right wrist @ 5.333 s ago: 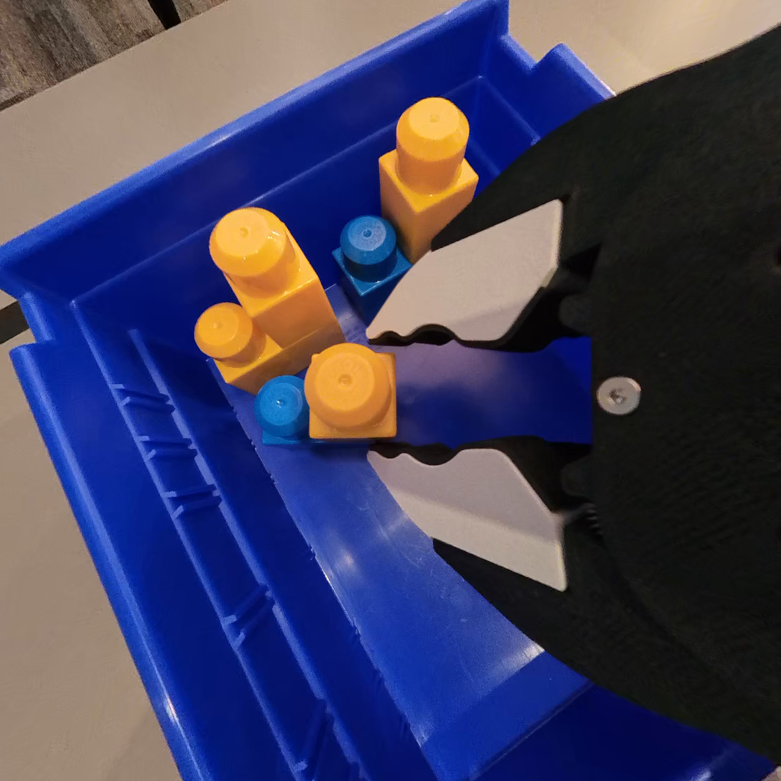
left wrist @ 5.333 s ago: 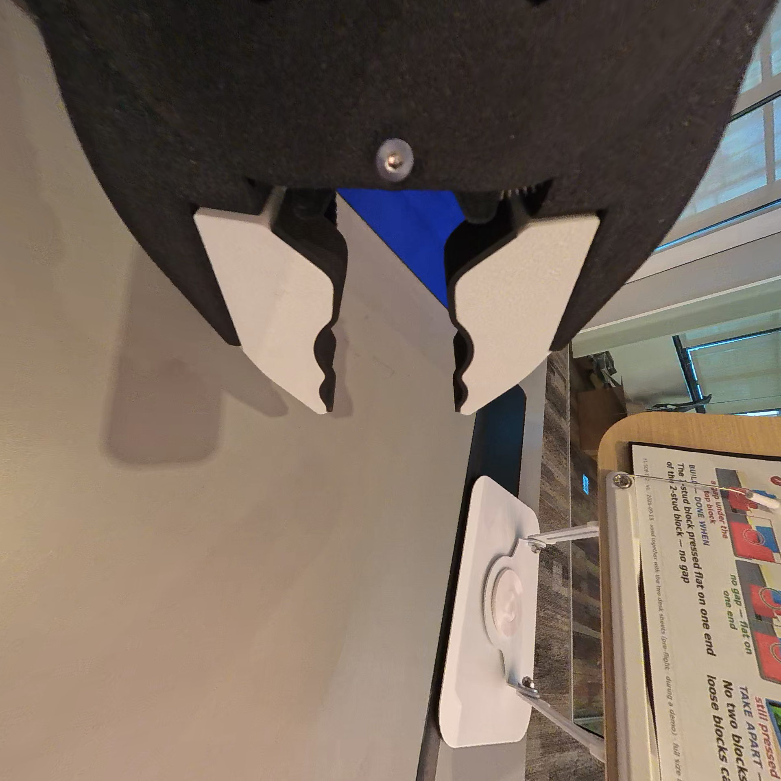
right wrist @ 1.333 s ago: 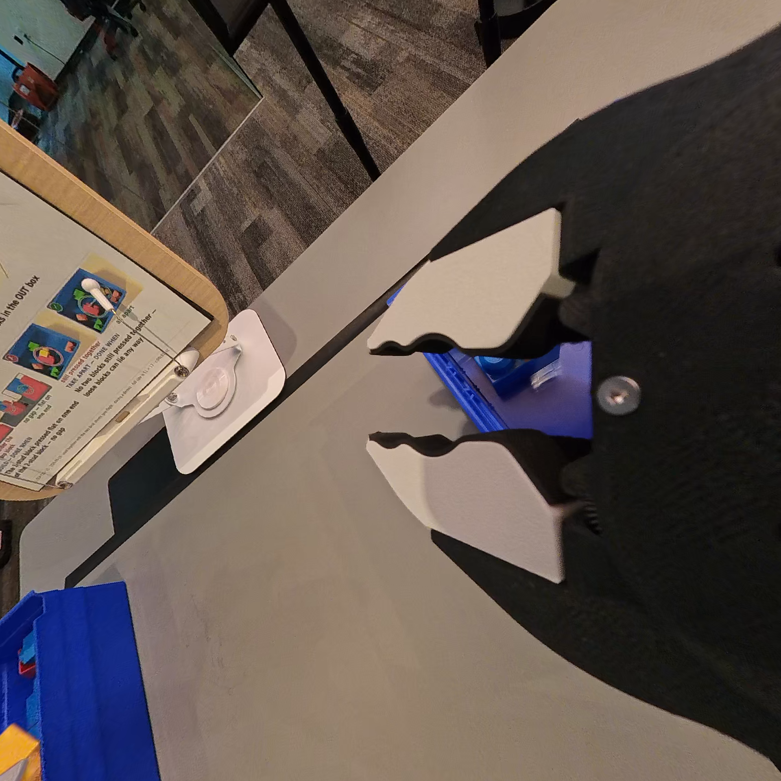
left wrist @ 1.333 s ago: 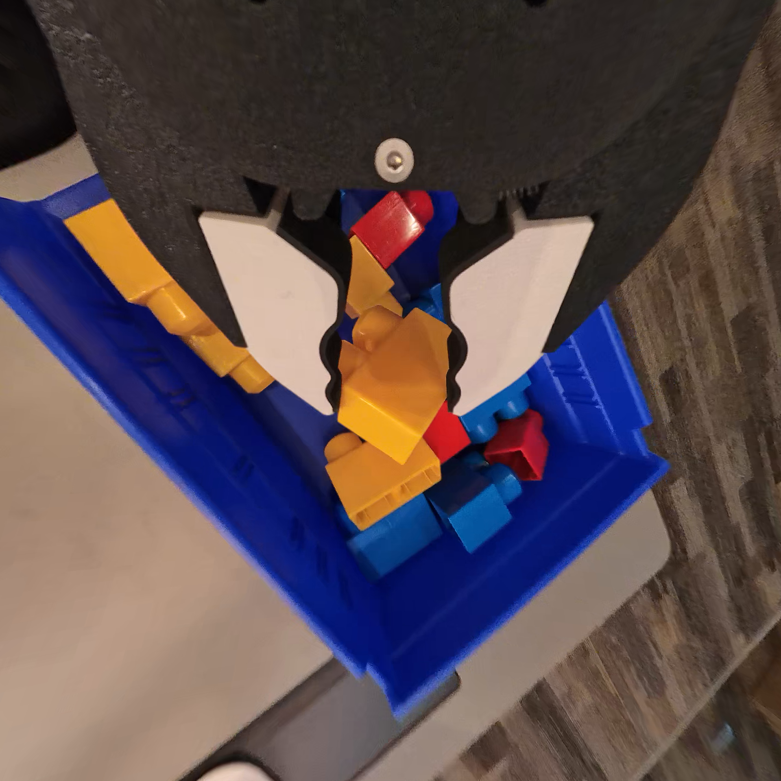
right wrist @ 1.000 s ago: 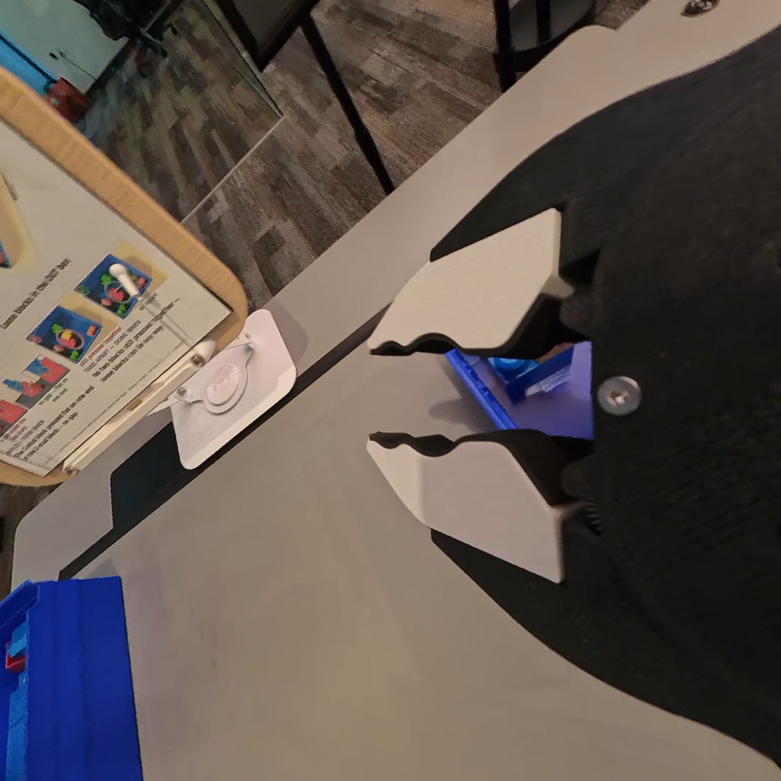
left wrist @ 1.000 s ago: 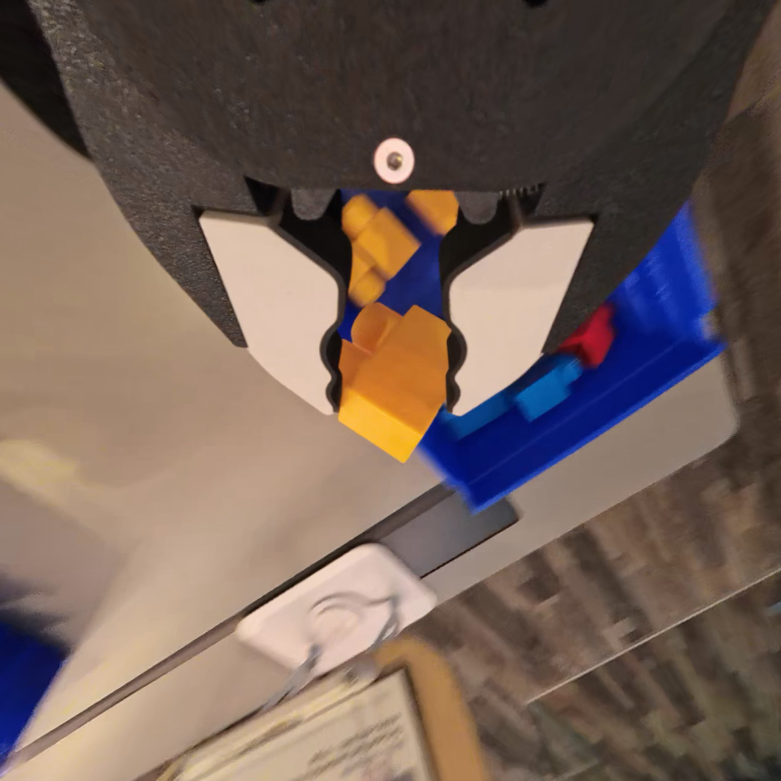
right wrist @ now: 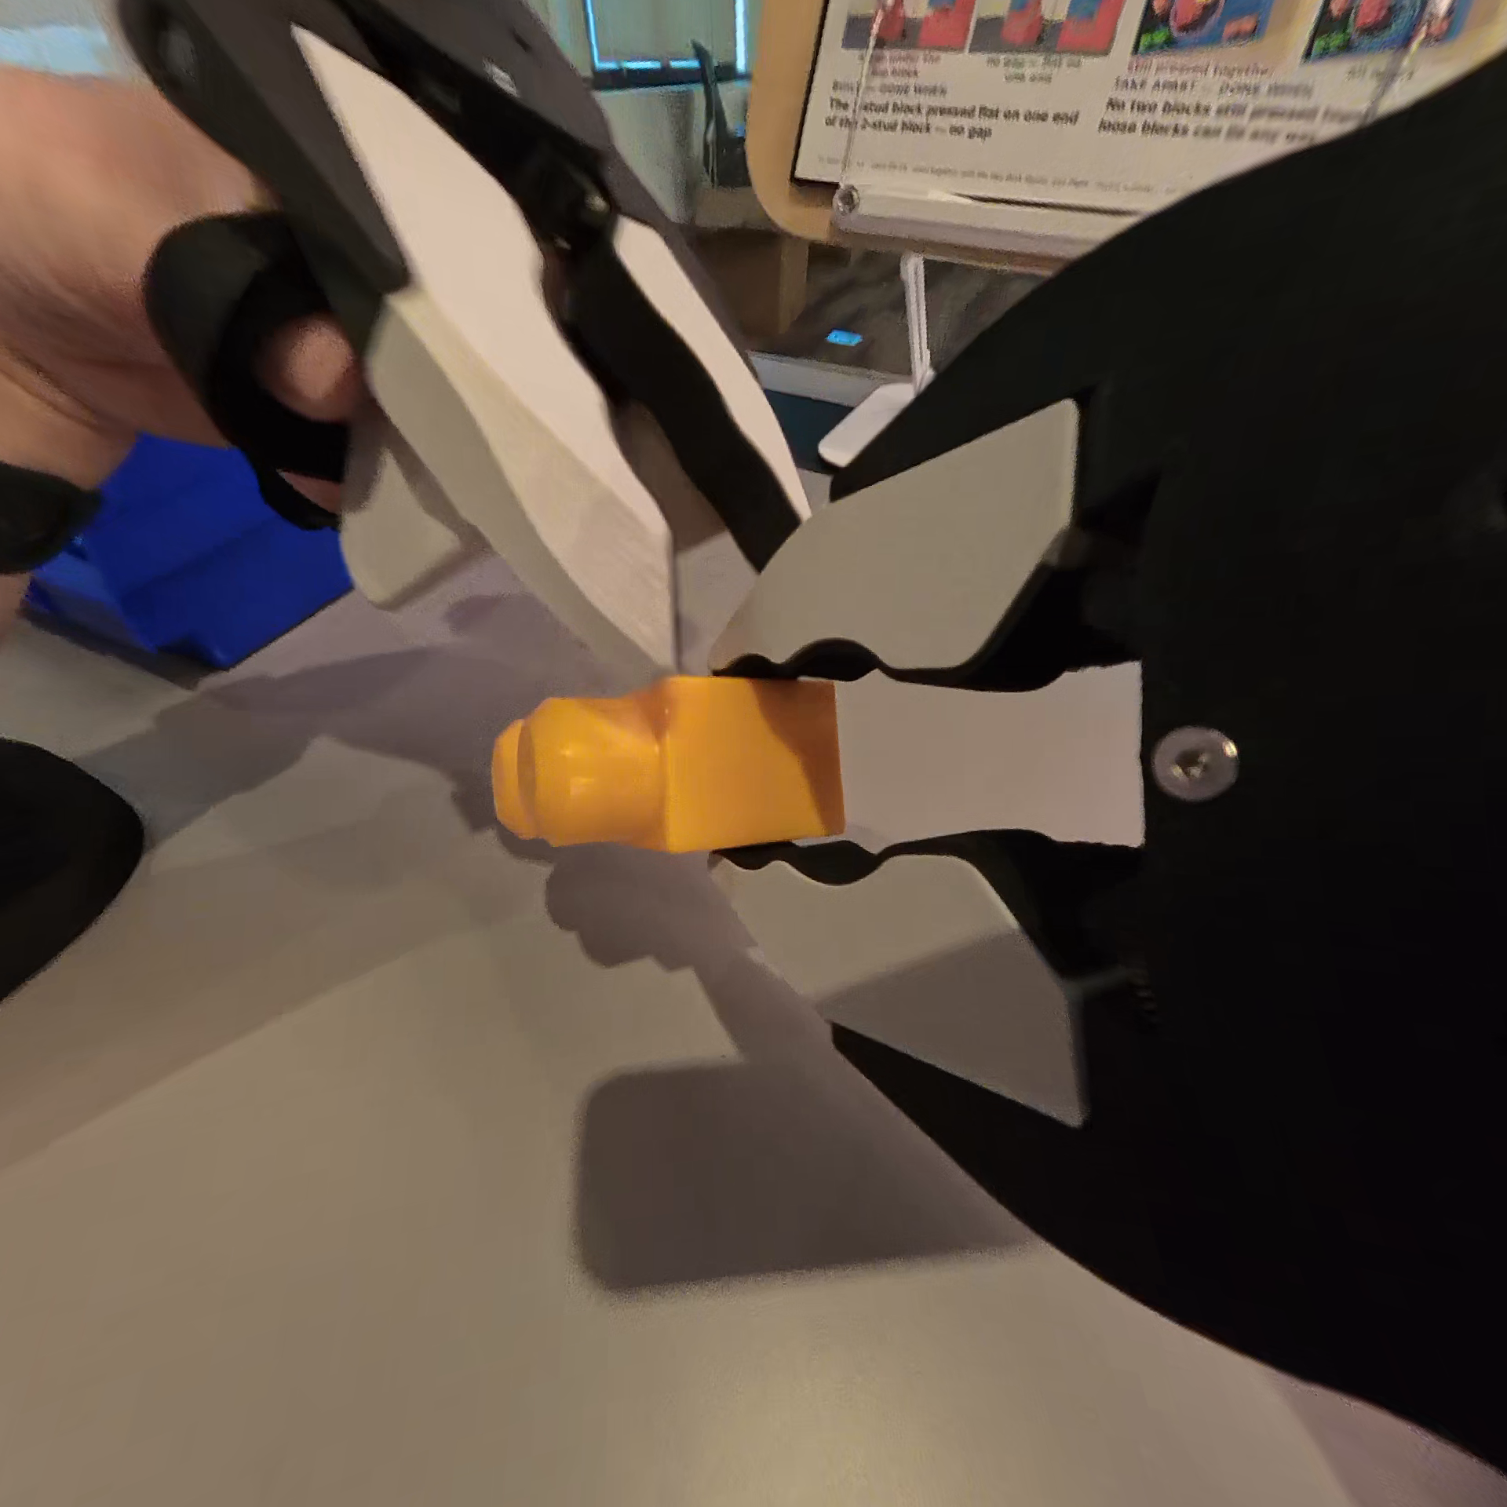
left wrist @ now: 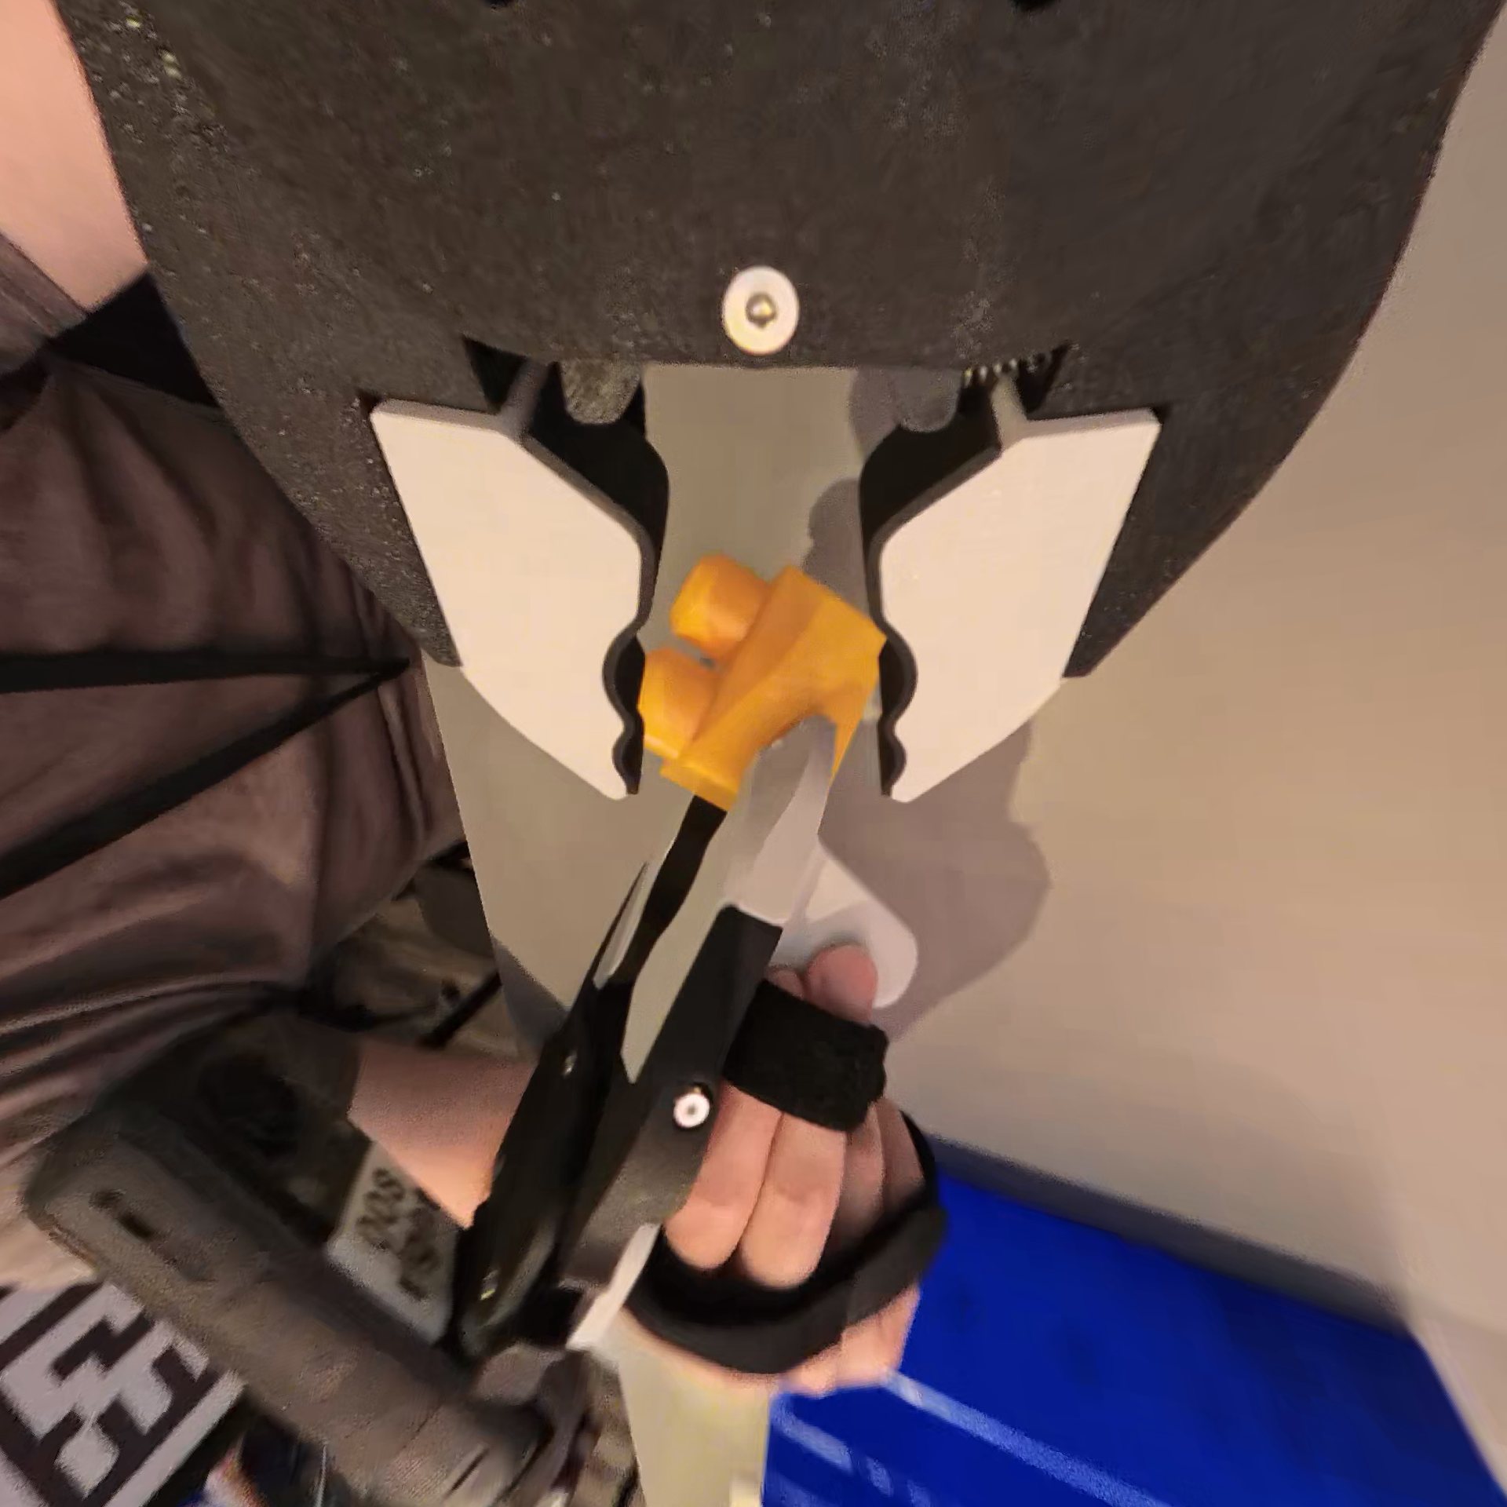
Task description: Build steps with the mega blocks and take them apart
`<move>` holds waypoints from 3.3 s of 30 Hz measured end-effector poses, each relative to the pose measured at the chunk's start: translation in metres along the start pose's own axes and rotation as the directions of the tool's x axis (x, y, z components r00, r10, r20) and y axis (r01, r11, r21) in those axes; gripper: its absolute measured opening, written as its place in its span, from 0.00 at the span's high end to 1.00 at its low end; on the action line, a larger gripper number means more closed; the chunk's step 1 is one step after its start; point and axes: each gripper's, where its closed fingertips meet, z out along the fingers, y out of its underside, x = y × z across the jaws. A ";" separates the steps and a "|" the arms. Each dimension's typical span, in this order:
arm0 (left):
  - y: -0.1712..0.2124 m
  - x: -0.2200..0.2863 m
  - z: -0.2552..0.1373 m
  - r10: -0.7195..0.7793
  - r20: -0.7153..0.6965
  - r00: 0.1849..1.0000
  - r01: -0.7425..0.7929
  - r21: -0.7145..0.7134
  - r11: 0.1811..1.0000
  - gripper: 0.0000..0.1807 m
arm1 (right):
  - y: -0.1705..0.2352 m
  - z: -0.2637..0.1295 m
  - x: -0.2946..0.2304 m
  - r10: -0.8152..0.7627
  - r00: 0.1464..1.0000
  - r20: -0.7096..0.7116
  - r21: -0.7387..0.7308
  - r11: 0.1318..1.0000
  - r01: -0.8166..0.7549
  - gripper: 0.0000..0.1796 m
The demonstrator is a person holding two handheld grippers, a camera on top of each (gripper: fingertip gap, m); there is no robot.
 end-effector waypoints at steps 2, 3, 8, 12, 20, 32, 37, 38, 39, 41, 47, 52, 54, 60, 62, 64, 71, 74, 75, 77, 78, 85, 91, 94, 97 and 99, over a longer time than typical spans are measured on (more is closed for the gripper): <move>-0.010 -0.007 -0.024 0.046 0.061 0.997 -0.052 0.100 0.994 0.68 | 0.003 -0.009 0.010 0.095 0.995 -0.009 0.053 0.994 -0.094 0.79; -0.016 -0.006 -0.035 0.077 0.079 0.994 -0.089 0.156 0.984 0.65 | 0.006 -0.015 0.019 0.168 0.986 -0.020 0.087 0.982 -0.166 0.79; -0.050 -0.014 -0.059 0.194 0.286 0.938 -0.296 0.377 0.877 0.61 | 0.015 -0.046 0.069 0.615 0.788 0.029 0.351 0.732 -0.585 0.79; -0.043 -0.034 -0.040 0.200 0.380 0.903 -0.316 0.273 0.909 0.58 | 0.021 -0.053 0.085 0.739 0.671 0.055 0.403 0.598 -0.692 0.79; -0.025 -0.062 -0.079 0.147 0.562 0.814 -0.282 0.161 0.946 0.58 | 0.081 0.016 0.053 0.863 0.505 0.020 0.185 0.493 -0.850 0.79; 0.157 -0.049 -0.292 -0.246 0.924 0.293 0.340 0.139 0.930 0.64 | 0.116 0.053 0.009 0.837 0.547 0.024 -0.042 0.547 -0.836 0.79; 0.235 -0.048 -0.304 -0.405 0.904 0.140 0.651 0.224 0.725 0.64 | 0.118 0.058 0.002 0.829 0.559 0.007 -0.100 0.557 -0.825 0.77; 0.239 -0.052 -0.299 -0.425 0.893 0.148 0.665 0.228 0.711 0.64 | 0.118 0.056 0.004 0.828 0.561 -0.005 -0.106 0.557 -0.824 0.74; 0.241 -0.057 -0.296 -0.441 0.884 0.153 0.672 0.234 0.703 0.64 | 0.117 0.053 0.008 0.825 0.564 -0.017 -0.103 0.560 -0.822 0.72; 0.248 -0.066 -0.293 -0.455 0.880 0.135 0.697 0.242 0.676 0.63 | 0.109 0.043 0.019 0.820 0.571 -0.039 -0.069 0.568 -0.820 0.68; 0.274 -0.078 -0.288 -0.456 0.888 0.066 0.792 0.232 0.566 0.63 | 0.085 0.004 0.051 0.785 0.611 -0.104 0.023 0.616 -0.788 0.68; 0.281 -0.085 -0.281 -0.440 0.894 0.081 0.813 0.196 0.548 0.63 | 0.073 -0.007 0.059 0.759 0.640 -0.119 0.044 0.648 -0.761 0.68; 0.285 -0.088 -0.280 -0.430 0.899 0.081 0.825 0.182 0.536 0.64 | 0.072 -0.009 0.059 0.740 0.659 -0.138 0.031 0.668 -0.743 0.68; 0.295 -0.095 -0.272 -0.412 0.906 0.096 0.849 0.142 0.510 0.71 | 0.066 -0.017 0.065 0.717 0.678 -0.160 0.046 0.692 -0.721 0.68; 0.297 -0.096 -0.273 -0.413 0.907 0.076 0.853 0.156 0.499 0.77 | 0.067 -0.019 0.066 0.715 0.679 -0.167 0.046 0.693 -0.719 0.68; 0.294 -0.094 -0.272 -0.436 0.897 0.072 0.854 0.170 0.492 0.77 | 0.069 -0.020 0.067 0.713 0.679 -0.178 0.045 0.695 -0.718 0.68; 0.249 -0.074 -0.295 -0.428 0.902 0.053 0.751 0.247 0.613 0.77 | 0.072 -0.025 0.071 0.711 0.675 -0.199 0.054 0.695 -0.717 0.68; 0.185 -0.064 -0.298 -0.429 0.893 0.135 0.560 0.288 0.777 0.77 | 0.072 -0.031 0.076 0.707 0.674 -0.215 0.070 0.700 -0.711 0.68; 0.153 -0.060 -0.288 -0.427 0.877 0.222 0.463 0.291 0.837 0.77 | 0.071 -0.034 0.078 0.705 0.674 -0.221 0.080 0.702 -0.708 0.68; 0.084 -0.045 -0.256 -0.320 0.834 0.449 0.219 0.245 0.944 0.77 | 0.065 -0.042 0.083 0.706 0.673 -0.221 0.115 0.704 -0.701 0.68; 0.052 -0.036 -0.233 -0.212 0.806 0.552 0.082 0.200 0.976 0.77 | 0.060 -0.047 0.086 0.709 0.673 -0.209 0.144 0.703 -0.696 0.68; -0.053 0.001 -0.067 0.160 0.459 0.874 -0.263 0.170 0.950 0.77 | -0.014 -0.098 0.097 0.698 0.716 0.028 0.487 0.615 -0.620 0.73; -0.054 0.008 -0.008 0.265 0.342 0.901 -0.324 0.127 0.938 0.77 | -0.019 -0.103 0.094 0.727 0.676 0.121 0.489 0.549 -0.677 0.74; -0.061 0.017 -0.007 0.275 0.304 0.912 -0.338 0.179 0.924 0.77 | -0.014 -0.092 0.081 0.723 0.669 0.172 0.395 0.572 -0.719 0.74; -0.060 0.028 -0.007 0.360 0.295 0.885 -0.420 0.172 0.891 0.78 | -0.015 -0.081 0.068 0.715 0.651 0.256 0.339 0.564 -0.753 0.74; -0.056 0.028 -0.004 0.390 0.307 0.868 -0.443 0.124 0.888 0.78 | -0.022 -0.079 0.061 0.705 0.620 0.344 0.330 0.527 -0.783 0.78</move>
